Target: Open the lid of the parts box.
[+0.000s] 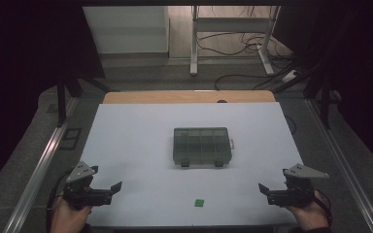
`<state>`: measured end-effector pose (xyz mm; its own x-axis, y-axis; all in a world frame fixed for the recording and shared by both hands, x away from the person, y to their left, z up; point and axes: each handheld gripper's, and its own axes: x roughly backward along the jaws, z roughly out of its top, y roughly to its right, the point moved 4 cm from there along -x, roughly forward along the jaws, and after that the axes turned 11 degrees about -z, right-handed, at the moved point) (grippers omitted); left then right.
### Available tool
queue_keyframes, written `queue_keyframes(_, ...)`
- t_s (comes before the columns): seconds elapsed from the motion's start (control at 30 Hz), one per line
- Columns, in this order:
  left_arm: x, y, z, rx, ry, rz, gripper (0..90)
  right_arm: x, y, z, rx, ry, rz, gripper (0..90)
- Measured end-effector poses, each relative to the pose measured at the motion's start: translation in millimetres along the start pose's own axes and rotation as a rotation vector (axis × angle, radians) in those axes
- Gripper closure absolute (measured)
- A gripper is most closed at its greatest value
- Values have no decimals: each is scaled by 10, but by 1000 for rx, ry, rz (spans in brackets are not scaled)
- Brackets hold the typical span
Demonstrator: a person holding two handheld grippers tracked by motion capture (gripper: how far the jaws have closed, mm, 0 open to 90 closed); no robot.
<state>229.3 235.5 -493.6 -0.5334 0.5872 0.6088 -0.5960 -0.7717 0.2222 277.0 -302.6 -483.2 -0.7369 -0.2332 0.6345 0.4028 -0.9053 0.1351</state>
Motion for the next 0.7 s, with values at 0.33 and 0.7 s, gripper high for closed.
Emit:
queue_keyframes(0.33, 5, -10, 6, 6, 13, -3, 0, -11, -34, -3, 31, -13, 13, 0)
queue_keyframes(0.7, 41, -20, 59, 28, 62, 6, 0, -25, -44, 8, 24, -15, 22, 0)
